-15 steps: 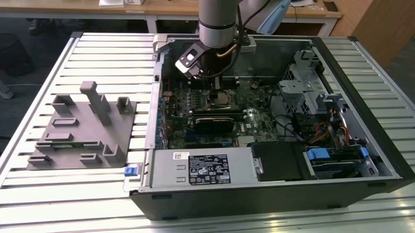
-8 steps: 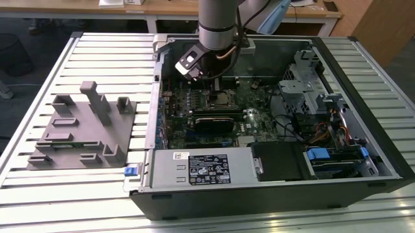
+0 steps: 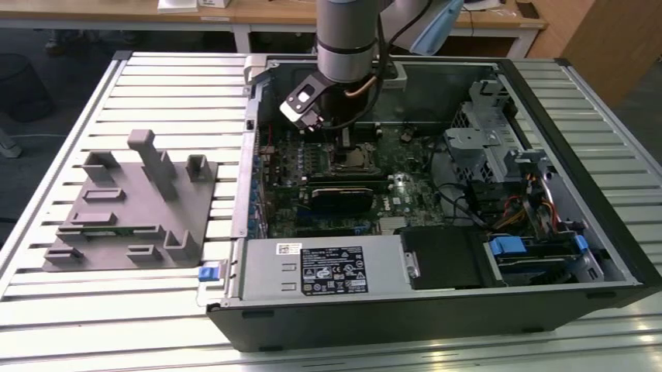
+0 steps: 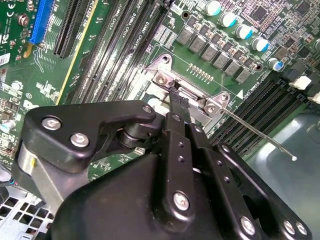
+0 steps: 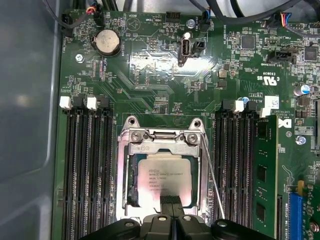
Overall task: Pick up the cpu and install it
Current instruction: 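Close the cpu cover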
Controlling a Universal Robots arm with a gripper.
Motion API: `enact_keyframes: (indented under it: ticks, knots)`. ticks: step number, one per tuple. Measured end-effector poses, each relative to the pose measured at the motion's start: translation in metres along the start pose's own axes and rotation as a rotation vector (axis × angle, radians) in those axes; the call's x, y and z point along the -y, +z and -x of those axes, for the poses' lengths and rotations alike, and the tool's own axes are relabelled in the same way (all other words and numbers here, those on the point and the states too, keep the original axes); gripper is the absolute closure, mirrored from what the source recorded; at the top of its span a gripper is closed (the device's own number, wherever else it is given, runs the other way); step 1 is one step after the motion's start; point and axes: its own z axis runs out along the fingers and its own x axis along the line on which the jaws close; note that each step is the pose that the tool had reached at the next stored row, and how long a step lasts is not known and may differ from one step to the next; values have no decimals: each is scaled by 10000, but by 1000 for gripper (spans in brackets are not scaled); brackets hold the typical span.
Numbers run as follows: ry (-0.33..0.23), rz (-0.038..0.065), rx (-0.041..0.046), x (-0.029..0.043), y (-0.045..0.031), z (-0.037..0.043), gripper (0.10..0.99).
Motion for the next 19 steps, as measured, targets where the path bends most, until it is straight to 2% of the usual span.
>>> enact_keyframes:
  ticks: [8, 10, 13, 19]
  knots:
    - [0, 2, -23, -86, 19, 0, 980]
    - [2, 18, -47, -89, 0, -3, 980]
    - [1, 1, -25, -90, -88, 3, 980]
    - [0, 0, -24, -112, -98, 4, 980]
